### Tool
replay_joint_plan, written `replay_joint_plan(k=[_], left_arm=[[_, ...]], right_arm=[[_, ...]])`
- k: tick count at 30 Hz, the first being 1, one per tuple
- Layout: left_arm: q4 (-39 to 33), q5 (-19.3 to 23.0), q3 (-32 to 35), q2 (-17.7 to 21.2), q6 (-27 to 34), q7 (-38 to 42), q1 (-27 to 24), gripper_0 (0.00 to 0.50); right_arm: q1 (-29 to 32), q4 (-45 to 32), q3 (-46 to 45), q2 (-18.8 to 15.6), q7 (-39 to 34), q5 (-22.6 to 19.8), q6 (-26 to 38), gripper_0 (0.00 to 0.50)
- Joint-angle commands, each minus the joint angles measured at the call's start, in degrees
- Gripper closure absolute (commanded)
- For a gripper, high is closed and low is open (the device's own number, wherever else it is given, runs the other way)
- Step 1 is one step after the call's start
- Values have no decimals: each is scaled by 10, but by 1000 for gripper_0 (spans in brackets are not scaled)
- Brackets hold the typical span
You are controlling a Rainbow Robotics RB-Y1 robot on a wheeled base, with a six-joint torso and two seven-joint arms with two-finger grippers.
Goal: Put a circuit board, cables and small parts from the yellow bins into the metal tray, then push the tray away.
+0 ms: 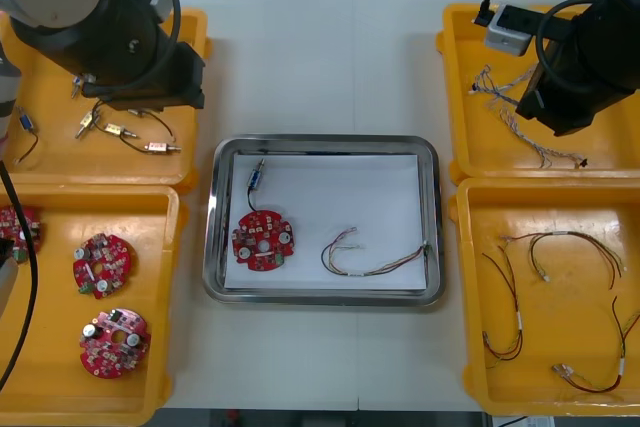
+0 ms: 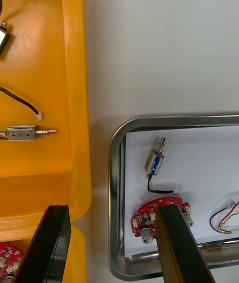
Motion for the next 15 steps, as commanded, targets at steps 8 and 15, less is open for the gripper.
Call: replay_joint_plan(k=[8,15], left_arm=[[-18,-5,73,48,4,-127,15,0],[-18,-27,95,54,4,-176,37,0]], right_arm=[[-13,-53,88,-7,35,-10,-64,500],[-13,-76,156,-7,42,-10,-108,500]])
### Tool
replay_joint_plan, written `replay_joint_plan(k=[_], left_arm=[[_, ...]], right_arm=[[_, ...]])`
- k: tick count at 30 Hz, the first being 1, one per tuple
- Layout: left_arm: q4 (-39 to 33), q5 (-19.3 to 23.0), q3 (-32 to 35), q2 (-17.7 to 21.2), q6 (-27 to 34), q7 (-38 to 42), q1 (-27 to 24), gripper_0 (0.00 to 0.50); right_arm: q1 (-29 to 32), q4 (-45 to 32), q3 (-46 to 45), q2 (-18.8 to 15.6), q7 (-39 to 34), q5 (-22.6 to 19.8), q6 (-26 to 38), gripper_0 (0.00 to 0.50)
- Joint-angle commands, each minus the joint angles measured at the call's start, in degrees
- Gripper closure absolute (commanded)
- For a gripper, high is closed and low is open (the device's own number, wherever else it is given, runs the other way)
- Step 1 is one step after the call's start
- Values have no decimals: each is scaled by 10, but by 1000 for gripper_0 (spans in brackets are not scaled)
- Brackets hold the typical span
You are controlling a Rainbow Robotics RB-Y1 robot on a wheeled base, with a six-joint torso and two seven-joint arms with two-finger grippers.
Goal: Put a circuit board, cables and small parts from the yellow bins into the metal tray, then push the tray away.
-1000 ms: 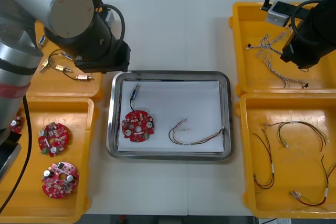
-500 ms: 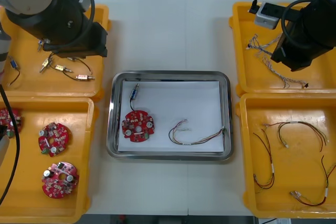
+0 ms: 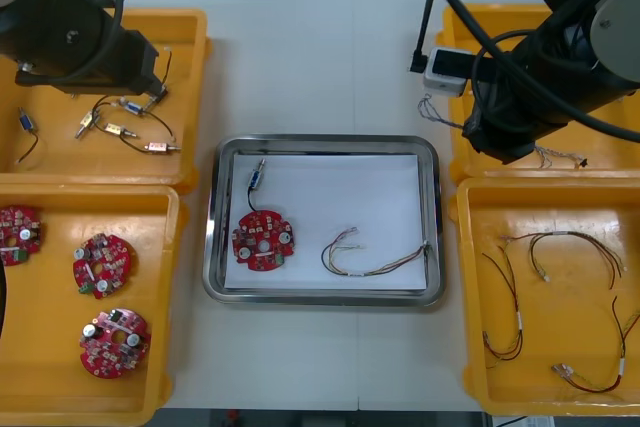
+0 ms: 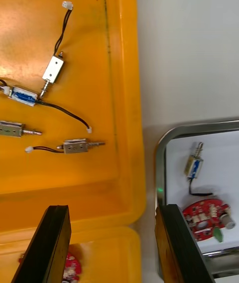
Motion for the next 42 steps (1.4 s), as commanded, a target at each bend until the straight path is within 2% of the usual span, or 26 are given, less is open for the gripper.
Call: replay_joint_plan(k=[1,9,16,24,32,42], left_arm=[[-18,-21,33,23,4,-57,21,0],[-4,-25,61,23,-14,-108,49,0],[28,-17,88,23,-34,-149,60,0],[42,-16,88,23,-55,-154,69,0],[93,-11,88,23,-96,-155,73,0],[135,-7,88,23,-136,-159,83,0]], right_arm=[[-14,-30,55,-7,14,-6,-28,500],[-20,-38,128,-7,7,-9,-66,500],[-51,-30,211,3,-6,12,-105,500],[-76,17,267,35,-8,33,-147,500],[-90,80,304,61,3,53,-191,500],[-96,138,328,78,10,60,-237,500]])
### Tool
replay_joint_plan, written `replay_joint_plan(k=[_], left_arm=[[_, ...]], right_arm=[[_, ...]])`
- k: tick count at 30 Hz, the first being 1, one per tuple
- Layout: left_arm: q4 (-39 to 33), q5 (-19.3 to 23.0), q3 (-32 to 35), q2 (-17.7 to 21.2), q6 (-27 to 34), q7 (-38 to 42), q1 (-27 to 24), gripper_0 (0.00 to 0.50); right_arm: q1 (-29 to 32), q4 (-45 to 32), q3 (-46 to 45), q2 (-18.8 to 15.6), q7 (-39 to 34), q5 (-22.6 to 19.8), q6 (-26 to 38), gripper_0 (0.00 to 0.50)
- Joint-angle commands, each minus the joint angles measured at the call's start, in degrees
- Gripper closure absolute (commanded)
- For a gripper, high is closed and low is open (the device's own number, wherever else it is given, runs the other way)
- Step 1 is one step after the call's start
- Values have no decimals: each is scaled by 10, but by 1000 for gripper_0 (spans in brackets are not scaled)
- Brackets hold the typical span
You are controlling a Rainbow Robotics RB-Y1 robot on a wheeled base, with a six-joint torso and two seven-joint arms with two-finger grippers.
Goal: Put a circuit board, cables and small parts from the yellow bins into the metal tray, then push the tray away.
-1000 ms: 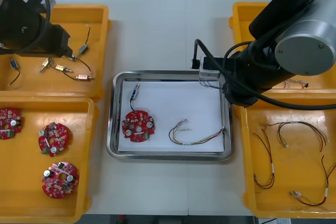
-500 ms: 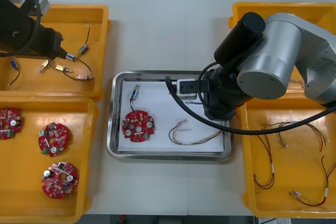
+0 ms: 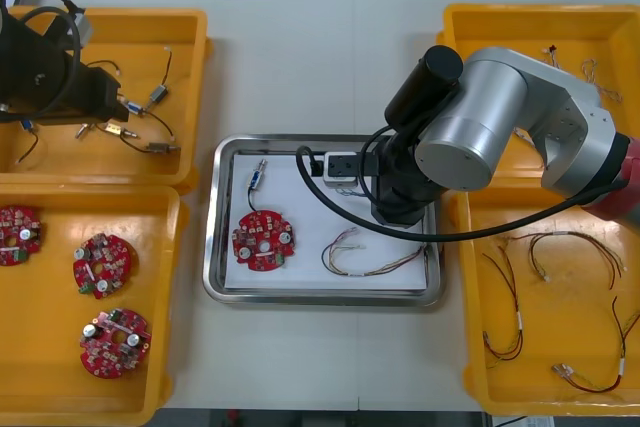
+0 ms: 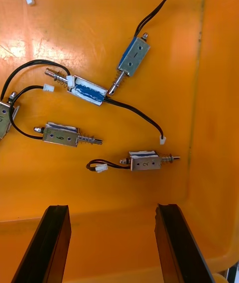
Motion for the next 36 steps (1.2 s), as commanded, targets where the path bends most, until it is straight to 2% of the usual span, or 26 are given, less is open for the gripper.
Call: replay_joint_plan(k=[1,6,9,10,11,12,13,15,17,25,36], left_arm=[[-2,4,14,23,-15,-43,14,0],[-2,15,14,48,-6,-48,18,0],[-2,16,14,62,-1,-51,20,0],[-2,17,14,69,-2,-53,23,0],[-2,17,14,72,-4,-54,27,0],[-2,17,14,77,-5,-55,28,0],[-2,18,15,83,-17,-59,38,0],[-2,18,14,87,-28,-63,44,0],[-2,15,14,92,-43,-65,54,0],[2,4,23,100,-63,-65,69,0],[44,0,40,100,-97,-76,69,0]], right_arm=[[-25,19,21,15,10,4,-31,500],[-25,23,24,15,10,7,-36,493],[-25,23,24,14,10,5,-36,357],[-25,23,24,14,10,5,-35,357],[-25,23,24,14,10,5,-36,193],[-25,23,23,13,11,4,-36,155],[-25,23,24,13,11,1,-36,66],[-25,23,24,12,11,0,-35,19],[-25,23,24,11,11,-2,-36,0],[-25,23,23,7,11,-11,-35,0],[-25,22,10,5,12,-15,-33,0]])
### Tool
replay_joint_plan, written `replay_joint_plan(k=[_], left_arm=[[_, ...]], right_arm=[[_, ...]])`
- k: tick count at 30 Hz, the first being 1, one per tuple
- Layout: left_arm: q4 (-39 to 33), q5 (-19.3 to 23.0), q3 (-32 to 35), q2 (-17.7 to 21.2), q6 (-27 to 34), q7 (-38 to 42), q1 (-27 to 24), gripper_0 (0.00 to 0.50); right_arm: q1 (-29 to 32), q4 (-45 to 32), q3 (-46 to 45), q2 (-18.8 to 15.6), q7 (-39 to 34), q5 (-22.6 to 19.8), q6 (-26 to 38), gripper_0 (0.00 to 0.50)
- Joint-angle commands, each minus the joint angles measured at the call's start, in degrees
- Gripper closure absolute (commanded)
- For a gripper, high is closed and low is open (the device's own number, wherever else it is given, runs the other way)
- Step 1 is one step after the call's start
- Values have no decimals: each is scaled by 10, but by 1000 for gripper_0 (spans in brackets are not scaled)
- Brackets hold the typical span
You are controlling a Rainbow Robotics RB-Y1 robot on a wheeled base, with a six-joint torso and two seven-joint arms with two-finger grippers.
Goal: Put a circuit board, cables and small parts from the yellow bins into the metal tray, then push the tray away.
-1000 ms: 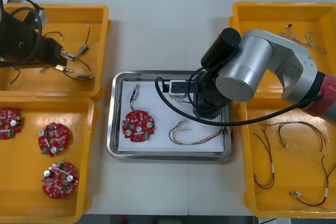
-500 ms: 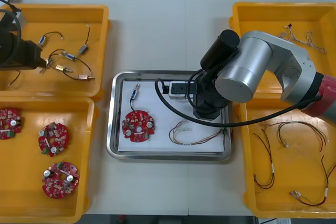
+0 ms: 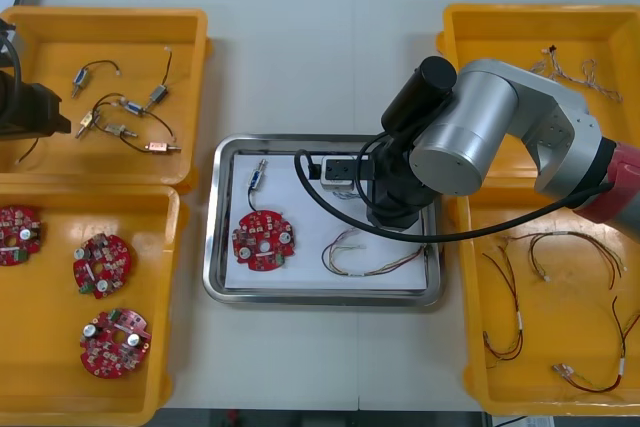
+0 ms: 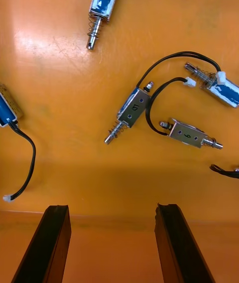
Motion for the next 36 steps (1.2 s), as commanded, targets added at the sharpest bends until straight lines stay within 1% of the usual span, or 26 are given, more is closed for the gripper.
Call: replay_joint_plan(k=[1,7,12,16,20,25,28,30,33,36], left_arm=[[0,-10,19,27,-11,-63,7,0],[17,-5,25,26,-22,-59,7,0],[67,-1,28,26,-49,-60,-6,0],[106,-2,28,26,-58,-61,-22,0],[124,-5,27,26,-71,-59,-26,0],[136,-9,27,26,-71,-57,-31,0],[144,-11,27,26,-71,-58,-38,0],[145,-16,25,26,-72,-57,-42,0],[149,-24,18,26,-83,-55,-51,0],[160,-30,9,26,-101,-54,-56,0]], right_arm=[[-22,-9,-14,-1,12,-12,2,0],[-23,-31,-60,-1,8,-19,59,0],[-22,-55,-110,-1,6,-24,114,0],[-22,-74,-151,-4,4,-31,166,0],[-22,-91,-194,-9,1,-39,219,0],[-21,-91,-257,-11,-6,-62,279,0],[-20,-92,-289,-11,-13,-65,313,0],[-17,-91,-308,-11,-19,-65,332,0],[-8,-92,-345,-16,-53,-70,361,0],[3,-95,-370,-22,-88,-72,368,0]])
